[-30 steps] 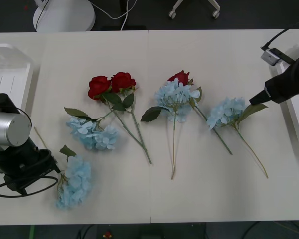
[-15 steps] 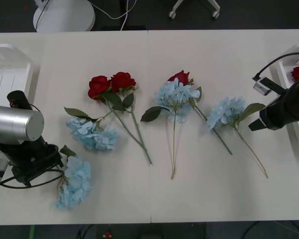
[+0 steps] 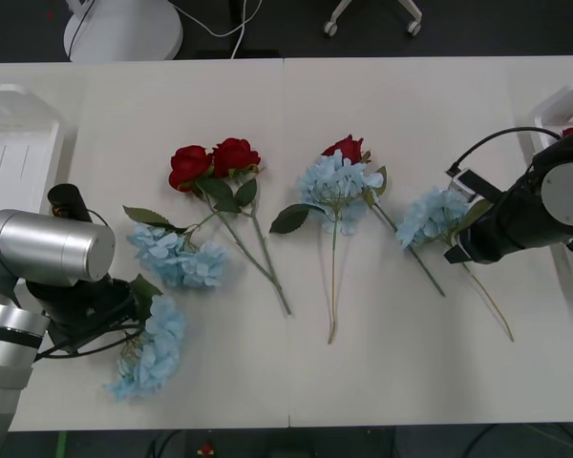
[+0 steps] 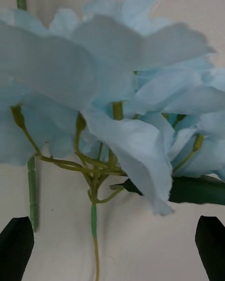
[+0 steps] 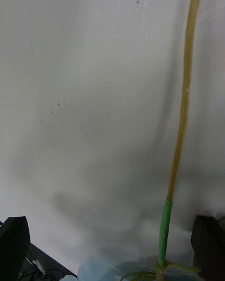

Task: Put the red flowers into the right box and the blue flowers into the left box

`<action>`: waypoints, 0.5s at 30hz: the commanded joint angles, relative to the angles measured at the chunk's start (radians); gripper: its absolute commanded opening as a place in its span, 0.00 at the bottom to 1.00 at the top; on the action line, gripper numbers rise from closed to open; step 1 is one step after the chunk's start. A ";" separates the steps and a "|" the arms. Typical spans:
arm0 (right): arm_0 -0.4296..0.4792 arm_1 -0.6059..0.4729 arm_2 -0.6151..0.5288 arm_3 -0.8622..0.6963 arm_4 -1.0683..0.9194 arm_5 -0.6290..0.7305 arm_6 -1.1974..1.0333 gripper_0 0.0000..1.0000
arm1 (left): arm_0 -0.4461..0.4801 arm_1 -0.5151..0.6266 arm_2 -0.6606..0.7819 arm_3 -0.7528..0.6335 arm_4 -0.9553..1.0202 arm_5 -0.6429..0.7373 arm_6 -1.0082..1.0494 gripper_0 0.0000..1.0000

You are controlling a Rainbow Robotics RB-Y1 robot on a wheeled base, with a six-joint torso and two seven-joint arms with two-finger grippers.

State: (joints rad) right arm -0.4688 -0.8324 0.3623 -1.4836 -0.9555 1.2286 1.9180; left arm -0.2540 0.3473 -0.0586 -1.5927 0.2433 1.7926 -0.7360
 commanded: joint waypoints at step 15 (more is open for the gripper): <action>0.013 0.041 0.073 0.082 0.050 -0.103 -0.068 1.00 | 0.113 -0.045 0.006 -0.029 -0.001 -0.139 -0.046 0.00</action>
State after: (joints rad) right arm -0.4680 -0.8072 0.4210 -1.4004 -0.9185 1.1390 1.8816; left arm -0.2072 0.3173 -0.0586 -1.6298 0.2403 1.6608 -0.7677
